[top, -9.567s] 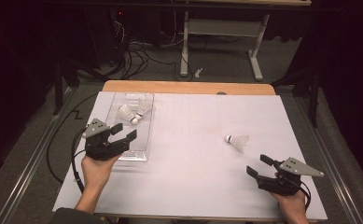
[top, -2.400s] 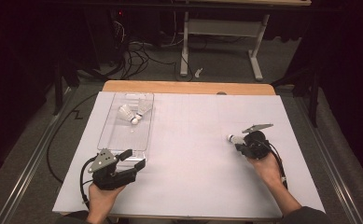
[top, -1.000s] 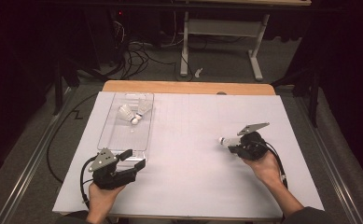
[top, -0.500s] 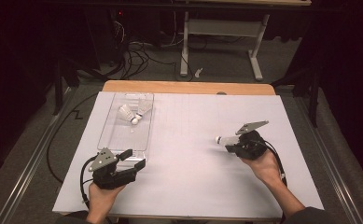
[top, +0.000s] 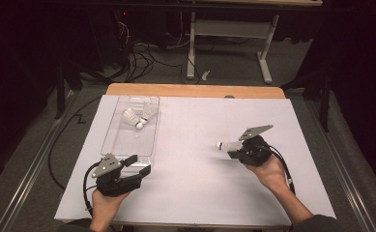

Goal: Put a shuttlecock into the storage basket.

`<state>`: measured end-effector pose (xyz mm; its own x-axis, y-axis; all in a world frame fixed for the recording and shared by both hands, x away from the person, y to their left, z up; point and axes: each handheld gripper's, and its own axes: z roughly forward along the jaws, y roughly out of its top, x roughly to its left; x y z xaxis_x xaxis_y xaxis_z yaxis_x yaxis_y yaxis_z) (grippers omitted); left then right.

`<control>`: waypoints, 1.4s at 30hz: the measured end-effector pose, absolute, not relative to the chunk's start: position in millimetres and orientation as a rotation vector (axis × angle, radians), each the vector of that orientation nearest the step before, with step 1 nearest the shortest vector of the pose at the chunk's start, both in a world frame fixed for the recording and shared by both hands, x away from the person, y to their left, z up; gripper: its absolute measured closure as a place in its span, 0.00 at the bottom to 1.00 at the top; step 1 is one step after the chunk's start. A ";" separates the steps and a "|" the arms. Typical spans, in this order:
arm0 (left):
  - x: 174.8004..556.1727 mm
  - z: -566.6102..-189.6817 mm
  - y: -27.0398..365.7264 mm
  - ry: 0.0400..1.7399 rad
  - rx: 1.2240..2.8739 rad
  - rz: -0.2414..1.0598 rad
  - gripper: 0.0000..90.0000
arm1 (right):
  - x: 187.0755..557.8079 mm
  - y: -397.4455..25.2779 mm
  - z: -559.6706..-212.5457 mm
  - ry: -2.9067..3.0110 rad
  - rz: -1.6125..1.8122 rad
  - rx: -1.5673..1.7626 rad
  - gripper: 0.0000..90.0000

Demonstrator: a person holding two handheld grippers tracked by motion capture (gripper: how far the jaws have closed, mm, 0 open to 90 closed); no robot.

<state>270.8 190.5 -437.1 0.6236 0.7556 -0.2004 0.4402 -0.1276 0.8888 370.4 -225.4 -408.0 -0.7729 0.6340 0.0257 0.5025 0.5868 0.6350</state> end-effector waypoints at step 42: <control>275.1 -437.2 186.6 0.975 1.777 0.352 0.40 | 363.4 -199.9 -397.2 2.679 1.042 0.810 1.00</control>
<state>275.1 186.6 -437.2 0.6276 0.7519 -0.2018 0.4492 -0.1380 0.8827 363.4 -199.9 -397.2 -0.8418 0.5375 0.0498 0.4299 0.6118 0.6640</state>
